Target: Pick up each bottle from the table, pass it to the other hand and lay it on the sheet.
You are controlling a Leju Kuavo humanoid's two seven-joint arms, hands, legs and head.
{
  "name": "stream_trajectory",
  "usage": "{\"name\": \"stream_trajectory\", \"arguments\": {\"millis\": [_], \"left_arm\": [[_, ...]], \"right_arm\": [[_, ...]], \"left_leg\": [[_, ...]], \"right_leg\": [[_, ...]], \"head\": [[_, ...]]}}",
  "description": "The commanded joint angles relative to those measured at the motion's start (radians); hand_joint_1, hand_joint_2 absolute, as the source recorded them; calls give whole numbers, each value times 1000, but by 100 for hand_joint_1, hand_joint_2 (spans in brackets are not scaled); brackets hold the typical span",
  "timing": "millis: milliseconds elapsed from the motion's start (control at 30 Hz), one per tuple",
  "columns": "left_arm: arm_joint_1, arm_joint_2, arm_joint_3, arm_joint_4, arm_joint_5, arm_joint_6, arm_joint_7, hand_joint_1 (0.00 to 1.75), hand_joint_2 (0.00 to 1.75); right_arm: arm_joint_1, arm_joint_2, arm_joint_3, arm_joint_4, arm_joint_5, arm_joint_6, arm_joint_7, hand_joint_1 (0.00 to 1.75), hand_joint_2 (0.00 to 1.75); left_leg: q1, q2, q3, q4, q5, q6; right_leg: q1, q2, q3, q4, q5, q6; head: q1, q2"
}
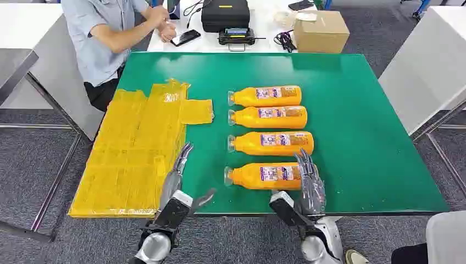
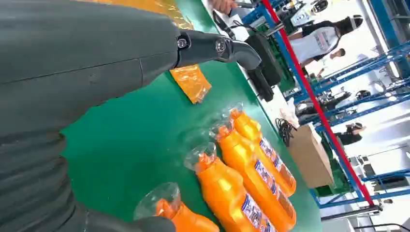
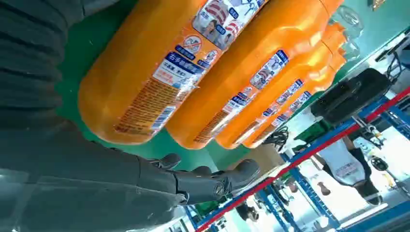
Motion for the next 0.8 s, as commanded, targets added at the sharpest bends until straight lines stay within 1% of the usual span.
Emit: {"name": "stream_trajectory", "arguments": {"millis": [33, 133, 467, 500, 633, 800], "left_arm": [[-49, 1, -18, 82, 19, 8, -13, 0, 175], [-49, 1, -18, 82, 19, 8, -13, 0, 175], [-52, 0, -30, 89, 20, 5, -13, 0, 175], [-53, 0, -33, 92, 19, 3, -13, 0, 175], [-58, 0, -40, 91, 19, 7, -11, 0, 175], [-51, 1, -47, 82, 13, 2, -2, 0, 175]], "right_arm": [[-52, 1, 23, 65, 1, 6, -9, 0, 175], [-52, 1, 23, 65, 1, 6, -9, 0, 175], [-51, 3, 31, 55, 1, 3, -14, 0, 175], [-52, 3, 32, 56, 4, 1, -13, 0, 175], [-55, 2, 36, 62, 13, -10, -11, 0, 175], [-49, -12, 49, 61, 48, -17, 9, 0, 175]], "left_leg": [[1, 1, 3, -1, -1, -2], [1, 1, 1, 0, 0, -1], [1, 2, 3, 0, -1, -2], [2, 2, 5, 0, -2, -3], [1, 1, 1, 0, 0, -1], [1, 1, 3, 0, -1, -2]], "right_leg": [[1, 1, 3, -1, -1, -2], [1, 0, 1, -1, 0, -2], [1, 1, 3, 0, -1, -3], [2, 1, 5, -1, -1, -3], [1, 0, 1, 0, 0, -2], [1, 1, 3, -1, 0, -2]], "head": [[0, 0], [0, 0], [0, 0], [0, 0], [0, 0], [0, 0]]}}
